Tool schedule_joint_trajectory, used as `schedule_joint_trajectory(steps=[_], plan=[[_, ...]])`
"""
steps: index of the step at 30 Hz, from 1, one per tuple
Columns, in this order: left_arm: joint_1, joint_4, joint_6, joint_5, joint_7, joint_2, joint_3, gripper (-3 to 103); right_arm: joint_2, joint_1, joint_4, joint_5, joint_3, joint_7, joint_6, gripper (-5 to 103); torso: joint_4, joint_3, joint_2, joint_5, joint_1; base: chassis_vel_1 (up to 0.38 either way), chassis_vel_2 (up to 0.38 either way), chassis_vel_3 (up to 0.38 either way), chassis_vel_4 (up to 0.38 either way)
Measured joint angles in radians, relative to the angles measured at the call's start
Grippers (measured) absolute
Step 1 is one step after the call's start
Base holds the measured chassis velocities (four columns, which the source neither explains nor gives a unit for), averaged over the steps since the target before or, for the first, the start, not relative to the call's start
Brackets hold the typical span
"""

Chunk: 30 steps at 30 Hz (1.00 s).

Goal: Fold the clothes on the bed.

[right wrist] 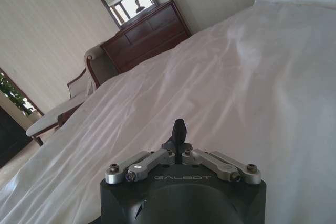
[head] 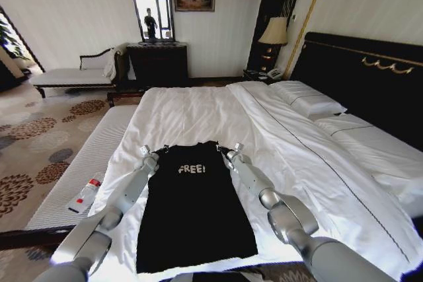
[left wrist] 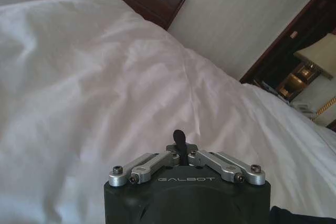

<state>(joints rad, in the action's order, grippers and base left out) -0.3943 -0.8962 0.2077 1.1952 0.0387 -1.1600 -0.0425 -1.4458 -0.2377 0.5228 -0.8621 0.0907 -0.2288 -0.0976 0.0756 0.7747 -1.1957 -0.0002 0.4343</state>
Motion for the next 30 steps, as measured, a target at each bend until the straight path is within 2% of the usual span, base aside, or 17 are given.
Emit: schedule_joint_trajectory(steps=[6, 10, 12, 20, 24, 26, 27, 28, 30], plan=[[0.185, 0.105, -0.001, 0.048, 0.003, 0.024, 0.062, 2, 0.007, 0.089, -0.021, -0.004, -0.032, 0.027, 0.031, 1, 0.0003, 0.0, 0.0, 0.0003, 0.0, 0.0, 0.0, 0.0, 0.0], [0.247, 0.144, 0.002, 0.055, -0.009, 0.016, 0.098, 2, 0.0, 0.114, -0.046, 0.0, -0.041, 0.031, 0.046, 1, 0.0, 0.0, 0.0, 0.0001, 0.0, 0.0, 0.0, 0.0, 0.0], [0.295, 0.193, 0.003, 0.048, -0.015, -0.012, 0.134, 2, -0.022, 0.136, -0.088, 0.018, -0.042, 0.041, 0.07, 1, 0.0006, 0.0, 0.0, 0.0005, 0.0, 0.0, 0.0, 0.0, 0.0], [0.258, 0.178, -0.004, 0.022, -0.005, -0.029, 0.137, 2, -0.043, 0.148, -0.123, 0.036, -0.065, 0.042, 0.083, 1, 0.0002, 0.0, 0.0, -0.0001, 0.0, 0.0, 0.0, 0.0, 0.0], [0.212, 0.138, -0.014, 0.014, 0.005, -0.002, 0.1, 2, -0.036, 0.138, -0.118, 0.047, -0.088, 0.042, 0.092, 1, -0.0002, 0.0, 0.0, 0.0002, 0.0, 0.0, 0.0, 0.0, 0.0], [0.166, 0.063, -0.019, 0.029, 0.017, 0.019, 0.08, 2, -0.024, 0.121, -0.089, 0.047, -0.096, 0.043, 0.098, 1, -0.0003, 0.0, 0.0, 0.0, 0.0, 0.0, 0.0, 0.0, 0.0], [0.108, -0.024, -0.027, 0.054, 0.034, 0.027, 0.046, 2, -0.015, 0.101, -0.054, 0.041, -0.1, 0.049, 0.1, 1, 0.0001, 0.0, 0.0, 0.0004, 0.0, 0.0, 0.0, 0.0, 0.0], [0.108, -0.024, -0.027, 0.054, 0.034, 0.027, 0.046, 2, -0.015, 0.101, -0.054, 0.041, -0.1, 0.049, 0.1, 1, 0.0001, 0.0, 0.0, 0.0004, 0.0, 0.0, 0.0, 0.0, 0.0], [0.041, -0.101, -0.033, 0.075, 0.056, 0.028, 0.006, 2, -0.001, 0.069, 0.0, 0.027, -0.104, 0.07, 0.102, 1, 0.0003, 0.0, 0.0, 0.0002, 0.0, 0.0, 0.0, 0.0, 0.0]])
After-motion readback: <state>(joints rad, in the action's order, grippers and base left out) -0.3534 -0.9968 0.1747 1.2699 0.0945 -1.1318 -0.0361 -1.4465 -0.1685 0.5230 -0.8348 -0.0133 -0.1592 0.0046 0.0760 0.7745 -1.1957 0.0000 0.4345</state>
